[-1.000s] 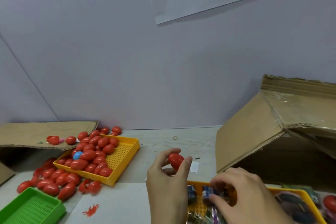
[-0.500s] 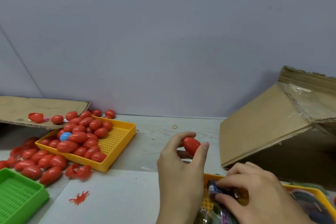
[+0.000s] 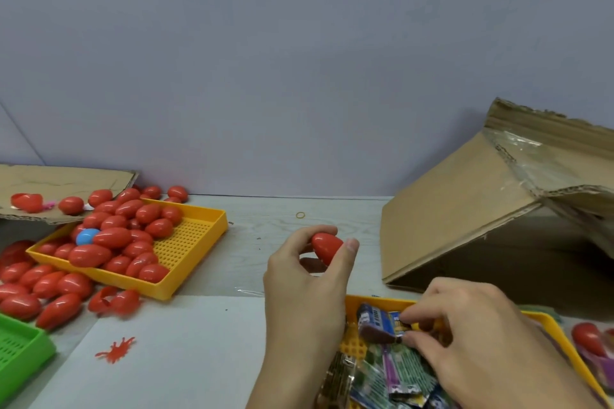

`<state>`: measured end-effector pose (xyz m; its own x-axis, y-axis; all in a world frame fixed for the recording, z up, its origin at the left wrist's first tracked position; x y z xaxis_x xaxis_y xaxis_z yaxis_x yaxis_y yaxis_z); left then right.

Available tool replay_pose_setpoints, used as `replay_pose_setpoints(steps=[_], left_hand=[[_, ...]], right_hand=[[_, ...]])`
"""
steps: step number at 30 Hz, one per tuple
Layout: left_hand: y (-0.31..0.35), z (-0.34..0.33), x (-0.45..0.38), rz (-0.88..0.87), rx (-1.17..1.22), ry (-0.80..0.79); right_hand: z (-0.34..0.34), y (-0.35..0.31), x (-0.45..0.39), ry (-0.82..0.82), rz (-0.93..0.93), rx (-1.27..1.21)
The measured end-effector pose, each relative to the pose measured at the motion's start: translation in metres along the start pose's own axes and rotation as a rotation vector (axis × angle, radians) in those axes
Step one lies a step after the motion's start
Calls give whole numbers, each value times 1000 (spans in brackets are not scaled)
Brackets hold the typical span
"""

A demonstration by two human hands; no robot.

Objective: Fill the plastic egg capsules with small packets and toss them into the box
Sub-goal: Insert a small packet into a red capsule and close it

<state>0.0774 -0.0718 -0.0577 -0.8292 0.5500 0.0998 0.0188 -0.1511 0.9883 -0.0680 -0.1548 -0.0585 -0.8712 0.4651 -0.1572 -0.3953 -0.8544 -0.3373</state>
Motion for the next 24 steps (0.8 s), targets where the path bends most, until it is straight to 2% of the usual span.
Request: replay_pose_setpoints(steps=[6,10,12,22,24], left_hand=[[2,-2,1,-6,1,-9],[1,-3,1,-10,-5,-13],[1,-3,0,-16,-12,-16],[0,-2,0,-13,-33,-10],[-1,-3,-1,-9,-25,-28]], right_hand=[[6,-2,4,14,29,-241],[-8,-16,3,-292,38,-313],[-11,-18,2,-335,42,-292],[-11,-16,3,-155,71,-437],[-6,-10,3,-52,50,-444]])
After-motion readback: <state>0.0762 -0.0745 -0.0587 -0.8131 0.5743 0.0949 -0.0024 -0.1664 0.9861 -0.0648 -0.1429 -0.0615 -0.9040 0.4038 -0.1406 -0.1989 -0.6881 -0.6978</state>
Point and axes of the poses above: each hand's wrist, its own x-axis away from the middle knuckle, its own z-axis out of the back of the hand, y = z × x, the point moved 7 cm from there along -x, towards the middle knuckle, and after that the axes turned 15 degrees about z, right-handed, at the moved point
